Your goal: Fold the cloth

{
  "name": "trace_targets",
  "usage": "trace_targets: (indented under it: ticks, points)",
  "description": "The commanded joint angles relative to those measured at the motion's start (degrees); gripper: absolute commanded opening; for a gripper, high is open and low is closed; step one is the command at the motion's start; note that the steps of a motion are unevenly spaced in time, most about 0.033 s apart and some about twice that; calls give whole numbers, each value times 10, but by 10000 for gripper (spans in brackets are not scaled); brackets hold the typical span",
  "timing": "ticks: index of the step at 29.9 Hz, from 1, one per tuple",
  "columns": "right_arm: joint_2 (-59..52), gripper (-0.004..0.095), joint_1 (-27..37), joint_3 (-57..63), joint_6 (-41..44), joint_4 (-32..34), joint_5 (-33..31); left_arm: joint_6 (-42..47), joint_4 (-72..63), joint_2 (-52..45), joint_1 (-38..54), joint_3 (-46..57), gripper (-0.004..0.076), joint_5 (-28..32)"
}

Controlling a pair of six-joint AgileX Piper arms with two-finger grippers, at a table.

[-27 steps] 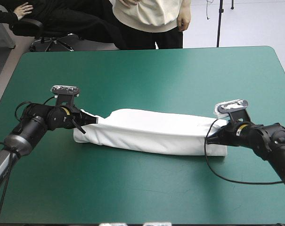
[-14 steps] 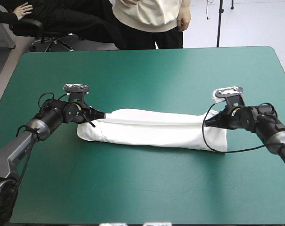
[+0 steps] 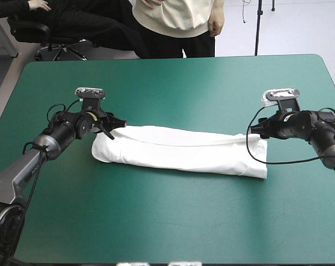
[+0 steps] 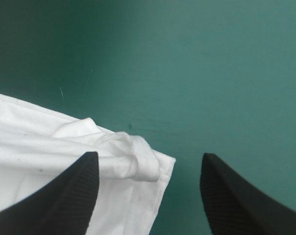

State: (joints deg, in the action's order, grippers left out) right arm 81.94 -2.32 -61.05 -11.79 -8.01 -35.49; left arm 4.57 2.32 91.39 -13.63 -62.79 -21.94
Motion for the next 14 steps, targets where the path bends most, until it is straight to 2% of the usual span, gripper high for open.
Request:
trace_targets:
  ticks: [1,2,7,11,14]
  points:
    - [-35,598,9,-39,-7,2,0,-2,14,-23,-1,-57,510,5]
    - [-45,593,10,-43,-7,8,-3,-2,19,-23,-1,-72,540,-7]
    - [-114,581,10,-44,-7,17,-31,-29,-20,-23,-8,-136,541,-88]
    - [-170,581,10,-27,-7,19,-82,-146,-144,-23,-33,-146,506,-156]
    - [-203,570,10,9,-3,18,-96,-243,-253,-22,-58,-146,463,-200]
